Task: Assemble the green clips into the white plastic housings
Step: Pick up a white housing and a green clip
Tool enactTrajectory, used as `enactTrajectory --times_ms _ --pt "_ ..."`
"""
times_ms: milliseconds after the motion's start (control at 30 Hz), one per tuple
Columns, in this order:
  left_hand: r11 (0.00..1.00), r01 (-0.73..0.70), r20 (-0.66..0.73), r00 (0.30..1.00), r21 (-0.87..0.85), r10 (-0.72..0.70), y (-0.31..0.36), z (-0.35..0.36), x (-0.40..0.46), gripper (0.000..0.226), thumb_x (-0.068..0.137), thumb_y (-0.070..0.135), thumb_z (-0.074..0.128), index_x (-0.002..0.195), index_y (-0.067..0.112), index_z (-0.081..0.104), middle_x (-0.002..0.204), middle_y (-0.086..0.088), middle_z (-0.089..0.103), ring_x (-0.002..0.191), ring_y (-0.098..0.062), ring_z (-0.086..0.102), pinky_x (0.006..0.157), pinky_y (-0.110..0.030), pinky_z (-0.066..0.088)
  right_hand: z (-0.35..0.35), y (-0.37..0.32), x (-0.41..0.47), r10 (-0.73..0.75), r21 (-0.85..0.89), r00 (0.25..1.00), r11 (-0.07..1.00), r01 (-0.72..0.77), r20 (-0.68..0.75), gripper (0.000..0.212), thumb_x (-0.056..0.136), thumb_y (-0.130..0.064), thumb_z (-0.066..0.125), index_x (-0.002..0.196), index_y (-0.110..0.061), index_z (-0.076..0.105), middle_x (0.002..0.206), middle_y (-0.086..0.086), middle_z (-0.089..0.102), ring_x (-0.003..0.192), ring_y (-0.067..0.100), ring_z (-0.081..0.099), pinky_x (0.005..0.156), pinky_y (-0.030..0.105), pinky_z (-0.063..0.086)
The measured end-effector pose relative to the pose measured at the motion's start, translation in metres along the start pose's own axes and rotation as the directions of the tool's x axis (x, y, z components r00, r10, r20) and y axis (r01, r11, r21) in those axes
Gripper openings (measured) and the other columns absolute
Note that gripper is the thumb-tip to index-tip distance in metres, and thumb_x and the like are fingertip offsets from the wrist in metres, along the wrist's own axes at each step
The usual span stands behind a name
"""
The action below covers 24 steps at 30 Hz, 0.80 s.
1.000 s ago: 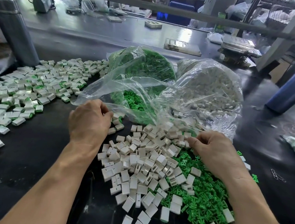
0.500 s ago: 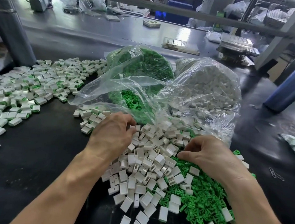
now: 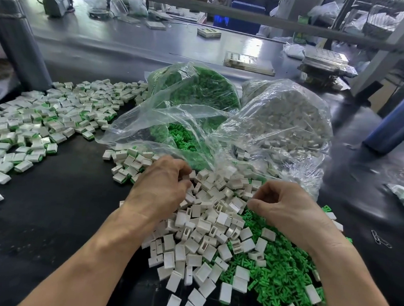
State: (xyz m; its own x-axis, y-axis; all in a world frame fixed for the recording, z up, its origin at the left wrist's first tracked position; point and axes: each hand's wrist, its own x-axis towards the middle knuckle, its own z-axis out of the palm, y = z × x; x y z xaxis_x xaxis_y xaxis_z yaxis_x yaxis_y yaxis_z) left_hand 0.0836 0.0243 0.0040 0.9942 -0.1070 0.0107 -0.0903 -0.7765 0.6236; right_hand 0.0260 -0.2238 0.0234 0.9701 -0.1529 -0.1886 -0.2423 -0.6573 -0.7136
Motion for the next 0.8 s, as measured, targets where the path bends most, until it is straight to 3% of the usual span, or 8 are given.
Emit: enactTrajectory --times_ms 167,367,567,633,700,800 --pt "1.000 0.013 -0.012 1.000 0.009 -0.013 0.000 0.002 0.000 0.021 0.097 0.028 0.070 0.117 0.034 0.070 0.111 0.014 0.056 0.100 -0.007 0.058 0.096 -0.026 0.050 0.004 0.001 0.002 -0.065 0.099 0.995 0.992 0.072 -0.077 0.011 0.090 -0.036 0.080 0.088 -0.029 0.071 0.078 -0.014 0.073 0.072 0.008 0.069 0.063 0.023 0.052" --pt "0.999 0.019 -0.036 0.999 -0.029 -0.020 0.002 0.000 -0.001 0.013 0.098 0.019 0.068 0.101 0.032 0.066 0.102 0.012 0.063 0.092 -0.008 0.063 0.088 -0.034 0.059 0.013 -0.004 0.003 -0.093 0.154 0.988 0.982 0.111 -0.120 0.011 0.092 -0.027 0.080 0.095 -0.035 0.073 0.089 -0.012 0.074 0.082 0.004 0.070 0.070 0.020 0.053" --pt "0.978 -0.132 -0.146 0.983 -0.162 0.109 0.002 0.001 -0.006 0.019 0.098 0.018 0.070 0.110 0.032 0.066 0.093 0.024 0.058 0.084 0.011 0.056 0.070 -0.006 0.048 0.019 -0.008 0.001 -0.145 0.232 0.978 0.957 0.177 -0.149 0.015 0.093 -0.023 0.078 0.099 -0.036 0.074 0.088 -0.013 0.074 0.076 -0.001 0.068 0.061 0.014 0.050" --pt "0.954 -0.190 -0.181 0.972 -0.231 0.149 0.005 0.000 -0.007 0.022 0.096 0.015 0.072 0.113 0.029 0.069 0.097 0.024 0.060 0.086 0.012 0.058 0.073 -0.001 0.049 0.021 -0.008 0.000 -0.167 0.262 0.974 0.943 0.203 -0.153 0.015 0.095 -0.022 0.076 0.099 -0.036 0.074 0.087 -0.019 0.073 0.074 -0.005 0.067 0.059 0.011 0.049" --pt "0.918 -0.203 -0.168 0.974 -0.340 0.154 0.009 -0.001 -0.007 0.021 0.094 0.013 0.074 0.109 0.027 0.071 0.099 0.018 0.068 0.087 0.005 0.066 0.083 -0.006 0.053 0.022 -0.009 0.000 -0.185 0.294 0.969 0.928 0.228 -0.166 0.015 0.096 -0.020 0.074 0.098 -0.035 0.074 0.088 -0.017 0.075 0.076 0.000 0.070 0.063 0.016 0.051" --pt "0.825 -0.149 -0.095 0.989 -0.546 0.116 0.014 -0.002 -0.007 0.019 0.090 0.010 0.078 0.101 0.025 0.074 0.095 0.008 0.076 0.089 -0.003 0.072 0.085 -0.021 0.060 0.024 -0.011 -0.001 -0.218 0.372 0.959 0.888 0.271 -0.178 0.016 0.096 -0.017 0.074 0.100 -0.033 0.075 0.089 -0.004 0.077 0.078 0.013 0.072 0.067 0.028 0.055"
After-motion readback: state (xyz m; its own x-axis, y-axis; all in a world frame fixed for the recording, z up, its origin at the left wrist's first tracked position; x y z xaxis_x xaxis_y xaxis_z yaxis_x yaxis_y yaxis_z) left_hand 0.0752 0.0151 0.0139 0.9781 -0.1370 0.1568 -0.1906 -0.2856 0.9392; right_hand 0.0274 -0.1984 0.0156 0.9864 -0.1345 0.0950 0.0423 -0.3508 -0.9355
